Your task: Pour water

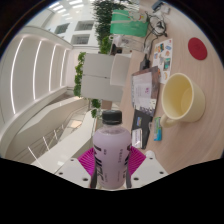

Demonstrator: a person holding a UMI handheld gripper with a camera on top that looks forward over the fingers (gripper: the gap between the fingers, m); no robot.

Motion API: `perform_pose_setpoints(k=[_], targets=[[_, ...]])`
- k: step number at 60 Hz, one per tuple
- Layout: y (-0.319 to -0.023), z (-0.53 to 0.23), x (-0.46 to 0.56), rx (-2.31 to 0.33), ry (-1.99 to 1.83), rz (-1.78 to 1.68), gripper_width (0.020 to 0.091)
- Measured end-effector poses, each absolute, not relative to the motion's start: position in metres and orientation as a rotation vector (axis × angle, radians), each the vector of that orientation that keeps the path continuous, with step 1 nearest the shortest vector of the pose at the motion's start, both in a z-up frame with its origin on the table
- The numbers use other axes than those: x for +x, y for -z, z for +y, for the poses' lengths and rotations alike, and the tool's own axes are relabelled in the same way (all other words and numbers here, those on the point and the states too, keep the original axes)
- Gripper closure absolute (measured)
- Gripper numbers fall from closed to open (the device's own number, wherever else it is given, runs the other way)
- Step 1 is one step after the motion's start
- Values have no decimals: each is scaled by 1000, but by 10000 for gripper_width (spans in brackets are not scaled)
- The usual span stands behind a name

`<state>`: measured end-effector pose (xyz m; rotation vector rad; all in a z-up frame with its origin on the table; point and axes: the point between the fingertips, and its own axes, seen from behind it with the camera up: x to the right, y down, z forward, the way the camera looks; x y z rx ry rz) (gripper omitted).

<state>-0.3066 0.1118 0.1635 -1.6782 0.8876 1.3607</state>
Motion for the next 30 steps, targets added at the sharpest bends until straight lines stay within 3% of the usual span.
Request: perform_pose_setpoints(k=[11,18,30], targets=[[-167,137,-268,-1318,-1858,1484,712],[-152,121,-246,-1166,-2056,1570,713],[-172,127,-257,-1075,-2085,1732,714]])
